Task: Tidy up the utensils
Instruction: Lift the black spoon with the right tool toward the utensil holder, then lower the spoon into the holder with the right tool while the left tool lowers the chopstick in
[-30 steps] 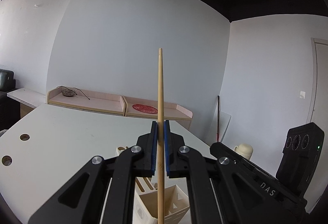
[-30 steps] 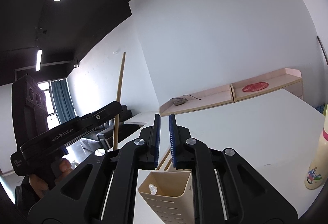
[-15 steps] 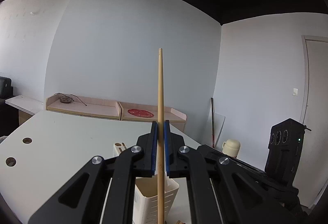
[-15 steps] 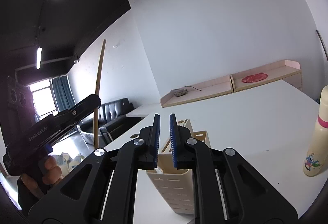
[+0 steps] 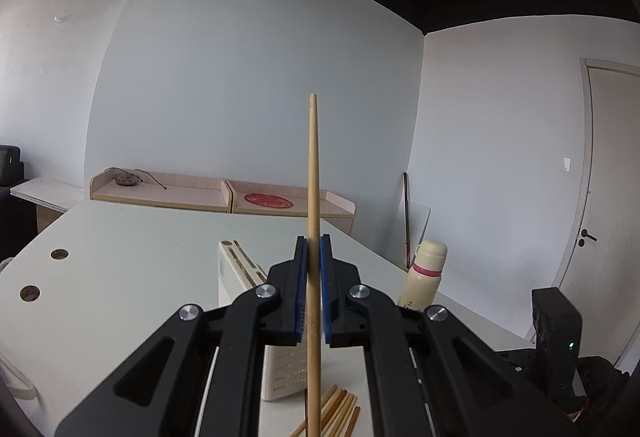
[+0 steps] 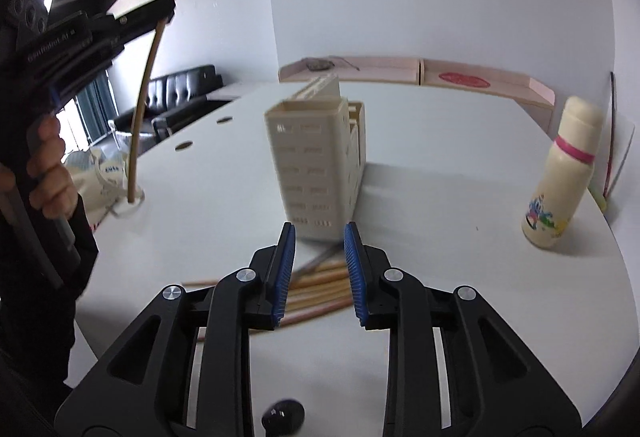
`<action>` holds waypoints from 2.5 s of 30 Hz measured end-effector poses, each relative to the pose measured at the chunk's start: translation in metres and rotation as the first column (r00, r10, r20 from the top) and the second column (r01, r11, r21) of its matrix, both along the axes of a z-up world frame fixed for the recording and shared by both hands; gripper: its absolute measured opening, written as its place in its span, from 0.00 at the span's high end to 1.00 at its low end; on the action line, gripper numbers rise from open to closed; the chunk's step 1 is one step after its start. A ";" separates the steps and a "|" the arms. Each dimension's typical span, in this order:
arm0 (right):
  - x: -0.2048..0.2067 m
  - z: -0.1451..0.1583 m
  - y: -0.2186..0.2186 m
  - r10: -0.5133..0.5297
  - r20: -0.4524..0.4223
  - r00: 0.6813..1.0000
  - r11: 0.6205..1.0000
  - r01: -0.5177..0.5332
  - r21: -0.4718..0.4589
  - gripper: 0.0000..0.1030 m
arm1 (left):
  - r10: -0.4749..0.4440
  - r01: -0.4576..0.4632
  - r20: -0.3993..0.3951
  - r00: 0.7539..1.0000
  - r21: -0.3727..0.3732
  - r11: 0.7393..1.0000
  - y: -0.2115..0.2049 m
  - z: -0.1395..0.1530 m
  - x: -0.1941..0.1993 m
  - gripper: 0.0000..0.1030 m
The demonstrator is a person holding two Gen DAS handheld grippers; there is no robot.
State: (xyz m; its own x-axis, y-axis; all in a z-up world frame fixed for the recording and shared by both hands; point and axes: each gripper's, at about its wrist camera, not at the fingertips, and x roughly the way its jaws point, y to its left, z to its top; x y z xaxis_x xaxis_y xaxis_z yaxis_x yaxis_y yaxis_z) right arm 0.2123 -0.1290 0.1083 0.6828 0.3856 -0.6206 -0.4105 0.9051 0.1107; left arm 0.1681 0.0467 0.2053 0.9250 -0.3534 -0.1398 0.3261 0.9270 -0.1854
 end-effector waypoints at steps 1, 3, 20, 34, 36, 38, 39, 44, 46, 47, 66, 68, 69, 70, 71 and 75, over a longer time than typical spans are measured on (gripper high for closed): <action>-0.006 -0.007 -0.001 -0.001 -0.024 1.000 1.000 0.001 -0.009 0.76 | -0.005 0.005 -0.012 1.000 -0.006 1.000 0.001 -0.003 -0.003 0.94; -0.020 -0.022 -0.004 -0.010 -0.083 0.997 1.000 0.008 -0.023 0.76 | -0.004 0.004 -0.042 0.999 0.002 1.000 0.000 -0.012 -0.012 0.94; -0.092 -0.076 0.012 -0.051 -0.252 0.966 0.997 0.033 -0.076 0.76 | 0.022 -0.014 -0.107 0.994 0.073 0.997 -0.004 -0.068 -0.073 0.94; -0.087 -0.088 0.023 -0.093 -0.296 0.951 0.981 0.037 -0.188 0.77 | -0.019 0.026 -0.093 0.996 0.070 0.997 -0.009 -0.070 -0.083 0.94; -0.085 -0.088 0.025 -0.098 -0.290 0.952 0.976 0.036 -0.213 0.84 | -0.019 0.026 -0.090 0.996 0.076 0.997 -0.010 -0.070 -0.083 0.94; -0.083 -0.088 0.026 -0.101 -0.292 0.951 0.975 0.035 -0.221 0.89 | -0.020 0.026 -0.088 0.996 0.075 0.997 -0.010 -0.069 -0.083 0.94; -0.082 -0.088 0.025 -0.101 -0.294 0.950 0.975 0.036 -0.219 0.90 | -0.021 0.027 -0.088 0.996 0.075 0.997 -0.010 -0.069 -0.083 0.94; -0.076 -0.088 0.018 -0.099 -0.314 0.944 0.983 0.045 -0.175 0.91 | -0.017 0.024 -0.085 0.996 0.082 0.996 -0.010 -0.068 -0.082 0.94; -0.074 -0.086 0.011 -0.097 -0.321 0.942 0.990 0.059 -0.126 0.91 | -0.015 0.022 -0.084 0.996 0.081 0.996 -0.009 -0.067 -0.081 0.94; -0.074 -0.083 0.007 -0.105 -0.309 0.945 0.991 0.073 -0.114 0.91 | -0.012 0.019 -0.085 0.996 0.080 0.997 -0.009 -0.067 -0.080 0.94; -0.035 0.021 -0.041 -0.014 0.089 0.996 0.928 -0.020 0.372 0.91 | 0.080 -0.076 -0.059 0.995 0.055 0.996 0.004 -0.038 -0.042 0.94; -0.023 0.029 -0.042 -0.006 0.117 0.993 0.909 -0.043 0.414 0.91 | 0.090 -0.087 -0.048 0.995 0.065 0.994 0.003 -0.031 -0.035 0.94; -0.019 0.034 -0.041 -0.009 0.132 0.991 0.903 -0.048 0.428 0.91 | 0.095 -0.091 -0.049 0.994 0.071 0.993 0.003 -0.028 -0.030 0.94; -0.013 0.038 -0.040 -0.005 0.143 0.990 0.900 -0.058 0.433 0.91 | 0.099 -0.095 -0.049 0.994 0.072 0.993 0.003 -0.025 -0.026 0.94; -0.008 0.043 -0.038 0.001 0.152 0.988 0.897 -0.068 0.438 0.91 | 0.100 -0.096 -0.050 0.994 0.070 0.993 0.003 -0.023 -0.022 0.94; 0.014 0.061 -0.028 0.018 0.195 0.981 0.882 -0.108 0.459 0.91 | 0.108 -0.103 -0.047 0.993 0.087 0.991 0.000 -0.012 -0.003 0.94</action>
